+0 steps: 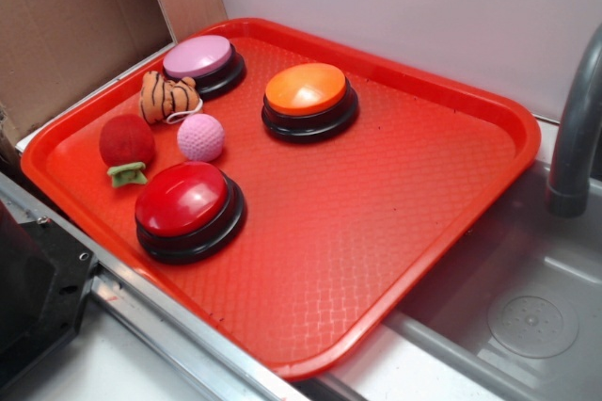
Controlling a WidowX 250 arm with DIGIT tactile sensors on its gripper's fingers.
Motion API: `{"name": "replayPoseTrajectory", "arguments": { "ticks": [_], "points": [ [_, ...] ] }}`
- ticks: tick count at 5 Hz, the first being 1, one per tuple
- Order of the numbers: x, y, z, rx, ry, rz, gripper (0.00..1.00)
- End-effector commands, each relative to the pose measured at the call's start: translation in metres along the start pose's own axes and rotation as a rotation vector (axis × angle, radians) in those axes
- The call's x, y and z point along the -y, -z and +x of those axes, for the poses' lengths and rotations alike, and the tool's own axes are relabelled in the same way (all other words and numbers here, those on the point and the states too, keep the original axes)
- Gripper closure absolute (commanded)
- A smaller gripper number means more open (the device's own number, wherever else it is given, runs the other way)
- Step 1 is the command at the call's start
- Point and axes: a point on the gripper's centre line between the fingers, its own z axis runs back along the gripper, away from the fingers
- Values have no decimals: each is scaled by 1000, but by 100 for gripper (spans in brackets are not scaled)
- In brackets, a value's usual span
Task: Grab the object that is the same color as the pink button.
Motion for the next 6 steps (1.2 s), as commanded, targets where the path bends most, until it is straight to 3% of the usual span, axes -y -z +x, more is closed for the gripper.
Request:
{"name": "replayPoseTrajectory", "arguments": {
  "ticks": [1,3,4,6],
  "points": [
    [0,0,0,0,0,0,0],
    [-11,42,31,35,-139,40,0],
    [-20,70,47,85,-256,70,0],
    [-46,145,83,61,-435,145,0]
  ]
}}
